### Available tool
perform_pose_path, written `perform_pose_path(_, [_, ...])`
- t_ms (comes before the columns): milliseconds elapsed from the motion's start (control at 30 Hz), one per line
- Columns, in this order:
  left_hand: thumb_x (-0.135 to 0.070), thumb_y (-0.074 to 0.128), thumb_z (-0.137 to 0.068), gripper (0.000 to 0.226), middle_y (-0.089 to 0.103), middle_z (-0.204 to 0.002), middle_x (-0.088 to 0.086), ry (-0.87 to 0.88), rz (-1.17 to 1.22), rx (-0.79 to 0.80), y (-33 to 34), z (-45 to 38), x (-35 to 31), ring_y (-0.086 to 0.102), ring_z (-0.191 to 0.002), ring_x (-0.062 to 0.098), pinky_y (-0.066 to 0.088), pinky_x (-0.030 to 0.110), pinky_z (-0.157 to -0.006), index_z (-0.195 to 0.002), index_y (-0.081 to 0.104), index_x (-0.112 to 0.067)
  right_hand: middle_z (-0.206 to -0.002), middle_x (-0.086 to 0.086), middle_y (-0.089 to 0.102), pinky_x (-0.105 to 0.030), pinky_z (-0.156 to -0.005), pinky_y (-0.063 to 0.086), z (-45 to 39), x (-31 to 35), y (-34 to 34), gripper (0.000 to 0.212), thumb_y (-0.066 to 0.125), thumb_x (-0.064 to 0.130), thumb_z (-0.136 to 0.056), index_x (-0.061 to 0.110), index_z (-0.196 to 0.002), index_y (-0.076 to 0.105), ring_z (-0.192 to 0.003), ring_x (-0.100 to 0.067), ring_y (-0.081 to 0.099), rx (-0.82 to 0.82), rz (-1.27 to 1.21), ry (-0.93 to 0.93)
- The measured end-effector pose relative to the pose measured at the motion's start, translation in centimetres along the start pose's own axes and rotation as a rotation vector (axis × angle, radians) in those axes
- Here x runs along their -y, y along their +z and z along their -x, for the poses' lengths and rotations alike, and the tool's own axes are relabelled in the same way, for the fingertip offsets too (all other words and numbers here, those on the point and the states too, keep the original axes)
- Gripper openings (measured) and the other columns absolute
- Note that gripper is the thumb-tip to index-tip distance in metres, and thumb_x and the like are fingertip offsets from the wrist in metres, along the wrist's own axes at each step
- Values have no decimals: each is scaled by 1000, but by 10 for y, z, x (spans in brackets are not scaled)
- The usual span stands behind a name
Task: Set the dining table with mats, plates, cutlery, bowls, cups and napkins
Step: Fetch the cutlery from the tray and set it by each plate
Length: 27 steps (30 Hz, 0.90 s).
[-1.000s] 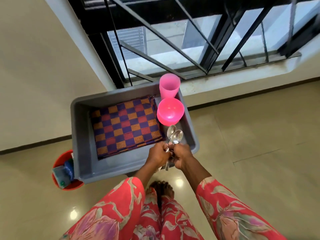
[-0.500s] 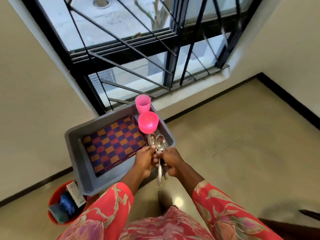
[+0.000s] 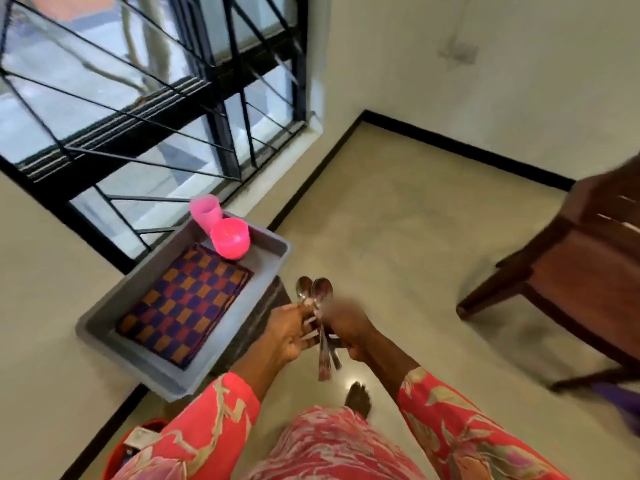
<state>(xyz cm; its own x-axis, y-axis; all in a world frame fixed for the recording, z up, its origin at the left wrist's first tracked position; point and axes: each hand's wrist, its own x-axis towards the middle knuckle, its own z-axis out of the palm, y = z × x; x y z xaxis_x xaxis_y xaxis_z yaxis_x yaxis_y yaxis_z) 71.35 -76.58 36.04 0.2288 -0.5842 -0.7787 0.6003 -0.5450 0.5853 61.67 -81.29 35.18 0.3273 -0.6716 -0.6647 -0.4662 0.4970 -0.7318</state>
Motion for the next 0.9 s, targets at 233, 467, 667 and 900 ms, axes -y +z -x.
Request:
perform_pose_path(233, [-6, 42, -97, 20, 60, -83, 10, -55, -295, 150, 45, 29, 70, 57, -73, 23, 52, 36, -67, -91, 61, -8, -81, -16, 69, -48, -73, 56, 67, -69, -41, 21, 55, 25, -78, 7, -75, 66, -79, -34, 68, -213, -20, 23])
perform_pose_path(467, [0, 45, -95, 20, 61, -78, 9, -171, -417, 351, 96, 66, 144, 57, -68, 21, 51, 35, -66, -87, 59, -9, -76, -13, 63, -46, -75, 55, 138, -139, -87, 19, 61, 22, -87, 10, -72, 62, -80, -34, 67, -488, -111, 88])
perform_pose_path(667, [6, 42, -93, 24, 59, -78, 10, -266, -492, 394, 128, 121, 232, 56, -69, 20, 51, 31, -55, -88, 59, -9, -64, -6, 56, -34, -63, 48, 212, -219, -110, 22, 60, 15, -83, 12, -61, 58, -69, -24, 59, -638, -168, 192])
perform_pose_path(900, [6, 45, -89, 26, 55, -68, 7, -301, -531, 464, 154, 199, 353, 49, -64, 17, 48, 31, -58, -80, 60, -13, -80, -18, 71, -44, -69, 57, 303, -323, -131, 16, 56, 10, -70, 1, -75, 69, -78, -26, 69, -740, -240, 191])
